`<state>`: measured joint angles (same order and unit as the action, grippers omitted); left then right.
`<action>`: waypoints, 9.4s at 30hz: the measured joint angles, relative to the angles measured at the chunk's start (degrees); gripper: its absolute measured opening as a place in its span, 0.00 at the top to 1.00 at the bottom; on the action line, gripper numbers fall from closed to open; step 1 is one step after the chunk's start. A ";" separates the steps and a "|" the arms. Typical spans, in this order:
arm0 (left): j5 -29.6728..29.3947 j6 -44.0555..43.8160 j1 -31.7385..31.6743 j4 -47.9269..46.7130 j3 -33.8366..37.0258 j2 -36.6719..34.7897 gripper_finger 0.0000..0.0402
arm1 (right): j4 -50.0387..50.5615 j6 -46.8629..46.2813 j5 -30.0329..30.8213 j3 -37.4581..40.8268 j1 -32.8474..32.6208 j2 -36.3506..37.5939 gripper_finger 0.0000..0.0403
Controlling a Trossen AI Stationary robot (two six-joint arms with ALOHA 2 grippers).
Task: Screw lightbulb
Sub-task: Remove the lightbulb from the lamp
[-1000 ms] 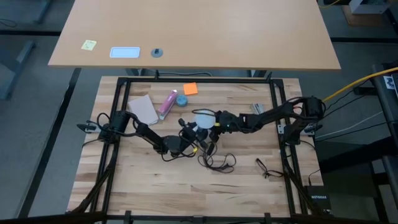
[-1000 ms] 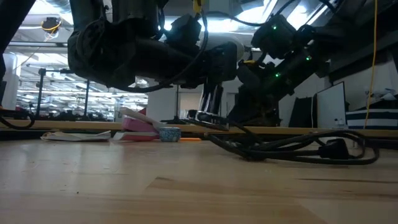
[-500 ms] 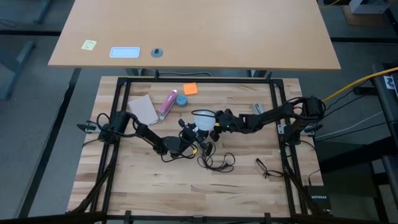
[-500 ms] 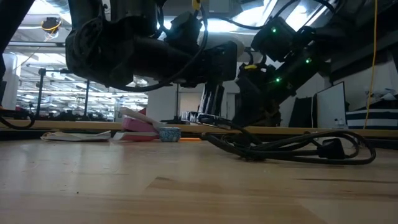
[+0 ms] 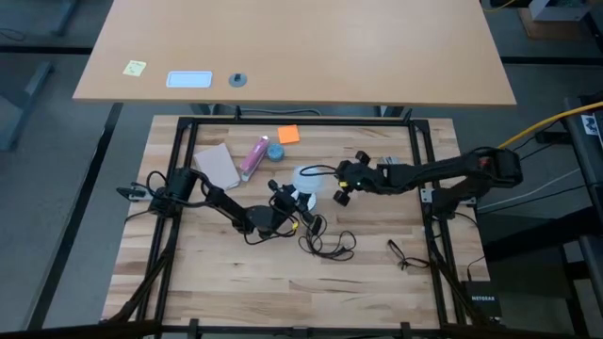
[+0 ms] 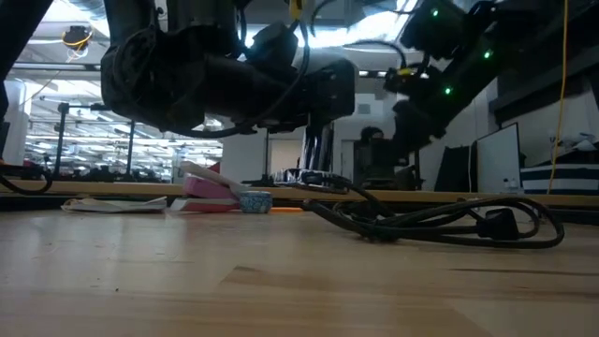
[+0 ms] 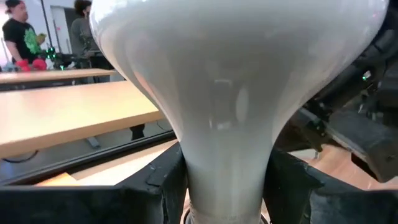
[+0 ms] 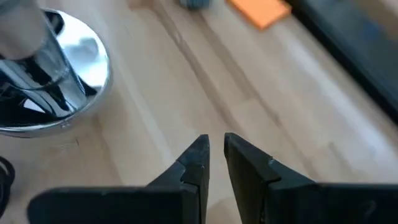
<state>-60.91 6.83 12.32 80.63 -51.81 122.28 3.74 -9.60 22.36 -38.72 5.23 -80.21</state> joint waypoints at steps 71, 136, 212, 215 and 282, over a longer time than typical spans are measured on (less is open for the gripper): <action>16.16 -16.75 -5.90 -20.40 0.07 -0.35 0.60 | -15.90 -17.47 -5.83 0.15 -7.23 -18.96 0.85; 12.92 -12.64 -4.11 -18.63 -0.02 -0.41 0.60 | -20.76 -26.66 -3.99 0.07 -9.46 -20.93 0.85; 27.20 -28.19 -11.27 -11.82 -0.05 -0.33 0.60 | -50.73 -9.55 -8.03 16.35 -3.51 -17.46 0.85; 26.83 -26.36 -11.67 -12.38 -0.08 -0.37 0.60 | -44.23 -13.10 -6.85 15.51 -5.07 -19.09 0.85; 15.30 -10.21 -8.94 -22.74 -1.31 -2.14 0.40 | -29.50 -5.03 8.05 13.99 -8.96 -6.18 0.85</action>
<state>-45.61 -3.38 3.38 57.88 -53.12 120.14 -25.76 -14.63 30.41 -24.73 -3.73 -86.39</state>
